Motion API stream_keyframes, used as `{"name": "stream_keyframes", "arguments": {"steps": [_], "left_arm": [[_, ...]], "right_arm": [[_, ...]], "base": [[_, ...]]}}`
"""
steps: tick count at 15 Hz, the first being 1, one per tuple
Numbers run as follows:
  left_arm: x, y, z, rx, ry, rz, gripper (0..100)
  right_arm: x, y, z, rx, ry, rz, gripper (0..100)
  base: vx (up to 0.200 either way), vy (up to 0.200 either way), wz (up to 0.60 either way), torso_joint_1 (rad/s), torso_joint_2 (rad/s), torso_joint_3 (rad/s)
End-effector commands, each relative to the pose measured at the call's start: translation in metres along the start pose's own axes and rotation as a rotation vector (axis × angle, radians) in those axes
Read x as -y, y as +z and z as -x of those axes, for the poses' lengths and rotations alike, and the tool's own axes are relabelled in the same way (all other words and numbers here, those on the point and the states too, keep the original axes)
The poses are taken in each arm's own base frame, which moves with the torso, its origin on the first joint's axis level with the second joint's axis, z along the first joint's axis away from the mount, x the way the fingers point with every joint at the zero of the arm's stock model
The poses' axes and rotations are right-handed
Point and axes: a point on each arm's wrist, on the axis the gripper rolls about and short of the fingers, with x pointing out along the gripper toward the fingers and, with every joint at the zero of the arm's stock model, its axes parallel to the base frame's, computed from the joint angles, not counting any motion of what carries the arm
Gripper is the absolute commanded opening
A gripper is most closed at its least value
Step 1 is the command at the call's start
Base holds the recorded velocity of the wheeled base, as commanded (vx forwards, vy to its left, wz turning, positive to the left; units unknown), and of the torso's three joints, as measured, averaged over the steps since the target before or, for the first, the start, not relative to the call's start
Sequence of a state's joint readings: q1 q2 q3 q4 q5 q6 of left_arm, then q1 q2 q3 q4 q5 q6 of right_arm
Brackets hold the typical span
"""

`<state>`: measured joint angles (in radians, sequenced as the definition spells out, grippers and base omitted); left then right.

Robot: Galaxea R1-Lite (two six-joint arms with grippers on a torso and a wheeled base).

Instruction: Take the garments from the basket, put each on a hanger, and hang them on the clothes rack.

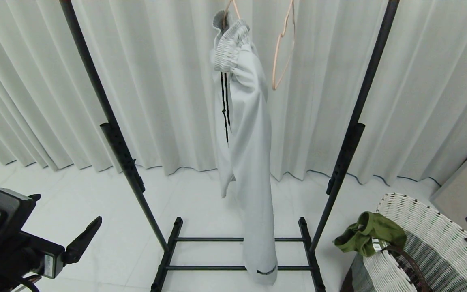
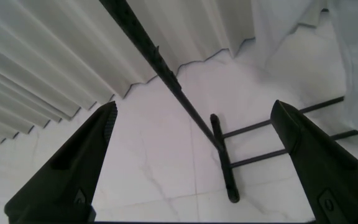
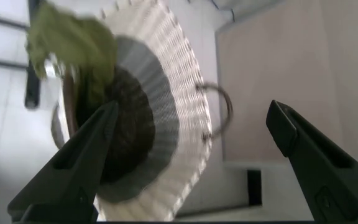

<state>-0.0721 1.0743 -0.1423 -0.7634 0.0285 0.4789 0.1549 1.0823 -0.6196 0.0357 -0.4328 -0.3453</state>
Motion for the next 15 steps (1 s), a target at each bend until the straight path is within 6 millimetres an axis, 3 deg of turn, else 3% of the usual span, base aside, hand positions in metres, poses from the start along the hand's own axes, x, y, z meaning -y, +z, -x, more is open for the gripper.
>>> {"name": "stream_keyframes", "arguments": {"steps": [1,3,9,10,12,15], "left_arm": [[-0.001,0.003,-0.006,-0.005,-0.002,0.002,100],[-0.003,0.006,-0.010,-0.005,-0.002,0.002,100],[-0.002,0.005,-0.012,-0.011,-0.013,0.001,100],[-0.001,0.004,-0.012,-0.013,-0.016,0.002,100],[0.000,0.003,-0.012,-0.015,-0.021,0.002,100],[0.001,0.002,-0.013,-0.023,-0.033,-0.001,100]], "right_arm": [[-0.005,-0.002,-0.008,-0.018,0.020,0.011,100],[-0.011,-0.005,-0.016,-0.011,0.060,0.013,100],[-0.036,-0.020,-0.047,-0.143,0.221,0.082,100],[-0.044,-0.020,-0.053,-0.161,0.272,0.101,100],[-0.079,-0.018,-0.082,-0.213,0.363,0.113,100],[-0.111,-0.018,-0.113,-0.265,0.376,0.086,100]], "base": [[0.200,0.000,0.00,-0.002,0.01,0.002],[0.200,0.000,0.00,0.000,0.00,0.005],[0.000,0.000,0.00,0.000,0.00,0.000],[0.000,0.000,0.00,0.000,0.00,0.000],[0.000,0.000,0.00,0.000,0.00,0.000],[0.000,0.000,0.00,0.000,0.00,0.000]]}}
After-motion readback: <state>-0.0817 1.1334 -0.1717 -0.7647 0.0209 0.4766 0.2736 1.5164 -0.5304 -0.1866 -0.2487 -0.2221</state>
